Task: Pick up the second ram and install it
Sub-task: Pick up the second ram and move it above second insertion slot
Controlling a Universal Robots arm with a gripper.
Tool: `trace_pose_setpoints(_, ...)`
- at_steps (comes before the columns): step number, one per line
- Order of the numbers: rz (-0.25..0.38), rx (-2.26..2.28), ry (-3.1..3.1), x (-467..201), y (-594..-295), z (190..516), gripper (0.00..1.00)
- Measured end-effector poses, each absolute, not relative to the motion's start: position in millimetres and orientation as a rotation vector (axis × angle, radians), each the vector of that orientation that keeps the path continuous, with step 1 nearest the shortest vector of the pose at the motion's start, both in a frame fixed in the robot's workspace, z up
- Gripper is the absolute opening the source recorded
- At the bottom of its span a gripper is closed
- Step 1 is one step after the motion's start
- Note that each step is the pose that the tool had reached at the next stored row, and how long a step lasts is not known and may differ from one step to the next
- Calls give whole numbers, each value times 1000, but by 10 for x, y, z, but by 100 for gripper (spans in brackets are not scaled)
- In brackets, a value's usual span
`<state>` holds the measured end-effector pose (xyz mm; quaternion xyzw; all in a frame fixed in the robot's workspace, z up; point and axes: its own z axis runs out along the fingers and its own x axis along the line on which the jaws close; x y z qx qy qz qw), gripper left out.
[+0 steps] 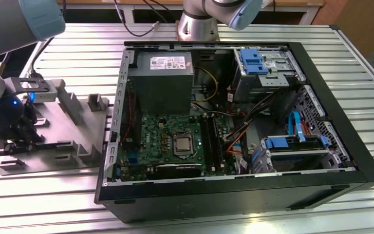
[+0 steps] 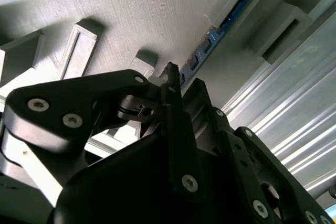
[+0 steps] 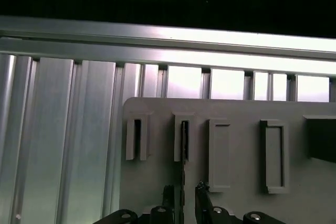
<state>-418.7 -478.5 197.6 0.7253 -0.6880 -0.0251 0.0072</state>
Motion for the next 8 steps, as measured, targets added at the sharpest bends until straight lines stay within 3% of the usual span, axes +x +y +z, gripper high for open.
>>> trace_pose_setpoints(6, -77, 2269, -2152, -4187, -4785, 1975, 30)
trace_pose_setpoints(8, -77, 2269, -2152, -4187, -4785, 1975, 22)
